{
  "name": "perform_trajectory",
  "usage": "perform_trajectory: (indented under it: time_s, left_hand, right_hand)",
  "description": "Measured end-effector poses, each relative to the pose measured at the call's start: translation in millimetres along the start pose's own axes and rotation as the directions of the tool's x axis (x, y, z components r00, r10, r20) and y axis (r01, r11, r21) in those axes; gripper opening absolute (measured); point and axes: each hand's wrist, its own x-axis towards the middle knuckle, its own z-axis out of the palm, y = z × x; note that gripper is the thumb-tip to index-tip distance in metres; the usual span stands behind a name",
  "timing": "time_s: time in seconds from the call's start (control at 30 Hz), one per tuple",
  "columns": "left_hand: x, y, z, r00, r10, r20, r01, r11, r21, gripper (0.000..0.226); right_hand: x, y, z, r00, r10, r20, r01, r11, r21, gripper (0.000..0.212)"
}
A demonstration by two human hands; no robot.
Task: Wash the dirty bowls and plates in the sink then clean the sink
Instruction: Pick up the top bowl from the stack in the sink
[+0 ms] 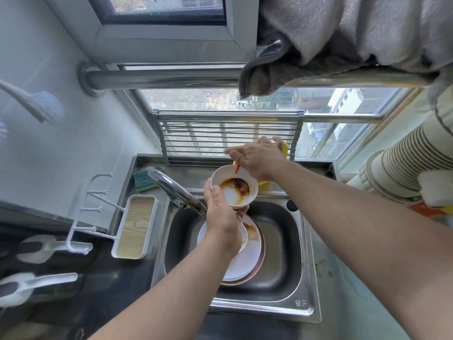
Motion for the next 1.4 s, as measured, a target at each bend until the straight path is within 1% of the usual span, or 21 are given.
perform_trajectory:
  time_s: [0.07, 0.13, 0.3, 0.47, 0.6, 0.77, 0.9, 0.93, 1.03, 1.1, 1.17, 1.2, 1.33, 1.4]
  left_hand:
    - [0.4, 0.6, 0.4, 1.0, -0.002, -0.003, 0.002, 1.0, -0.007, 0.043]
    - [0.7, 0.9, 0.5, 1.0, 0.0, -0.007, 0.0, 1.0, -0.008, 0.043]
    - [3.6, -0.8, -1.0, 1.0, -0.006, -0.003, 0.006, 1.0, 0.008, 0.043]
    - [4.9, -0.6, 0.3, 1.0, -0.013, 0.001, 0.013, 1.0, -0.003, 0.043]
    - [5.5, -3.8, -0.5, 1.0, -0.021, 0.013, 0.021, 1.0, 0.019, 0.043]
    - [4.9, -4.0, -2.2, 1.0, -0.021, 0.021, 0.021, 0.999, 0.026, 0.042]
    - [5.2, -4.0, -2.4, 1.0, -0.018, 0.019, 0.017, 0.999, 0.028, 0.042]
    - [5.2, -4.5, -2.9, 1.0, -0.019, 0.015, 0.018, 1.0, 0.025, 0.042]
    - [4.5, -4.3, -4.6, 1.0, -0.017, 0.011, 0.017, 1.0, 0.005, 0.042]
    - [5.4, -4.6, -5.4, 1.0, -0.015, 0.011, 0.015, 1.0, 0.001, 0.042]
    - [4.6, -4.4, -4.8, 1.0, -0.017, 0.014, 0.016, 1.0, 0.003, 0.042]
    - [4.3, -4.7, -5.1, 1.0, -0.014, 0.016, 0.014, 1.0, 0.003, 0.042]
    - [5.6, -4.4, -6.8, 1.0, -0.003, 0.024, 0.002, 1.0, 0.007, 0.042]
    - [6.0, -4.7, -7.7, 1.0, -0.003, 0.023, 0.002, 1.0, 0.012, 0.042]
  right_hand:
    - [2.2, 3.4, -5.3, 1.0, 0.001, 0.027, -0.003, 0.998, 0.067, 0.06]
    - [3.5, 4.2, -8.5, 0.999, -0.011, 0.051, 0.006, 0.996, 0.09, 0.062]
    - [1.2, -1.8, -1.0, 1.0, -0.011, 0.011, 0.011, 1.0, -0.017, 0.055]
    - [2.2, 3.6, -6.4, 0.999, -0.008, 0.031, 0.005, 0.996, 0.089, 0.059]
    - [-0.5, -3.2, 0.1, 1.0, -0.015, 0.0, 0.015, 0.999, -0.038, 0.053]
    - [1.1, 2.4, -7.9, 0.999, -0.017, 0.032, 0.016, 0.999, 0.044, 0.054]
    - [-2.8, -6.7, -0.5, 1.0, -0.008, 0.008, 0.009, 0.998, -0.069, 0.052]
    - [-2.1, -6.2, 0.0, 1.0, -0.004, 0.006, 0.005, 0.998, -0.058, 0.052]
    - [2.1, 2.5, -7.9, 1.0, 0.001, 0.029, -0.002, 0.999, 0.047, 0.055]
    - [1.0, 0.3, -7.6, 0.999, -0.005, 0.037, 0.004, 1.0, 0.016, 0.055]
    - [-2.1, -6.7, -1.4, 1.0, -0.005, 0.012, 0.006, 0.998, -0.065, 0.054]
    - [-2.7, -8.1, 0.8, 1.0, -0.006, 0.0, 0.006, 0.997, -0.077, 0.053]
    - [-1.1, 1.8, -6.7, 1.0, 0.007, 0.025, -0.008, 0.999, 0.052, 0.054]
    - [-3.3, -0.3, -5.1, 1.0, 0.001, 0.031, -0.001, 1.0, 0.011, 0.055]
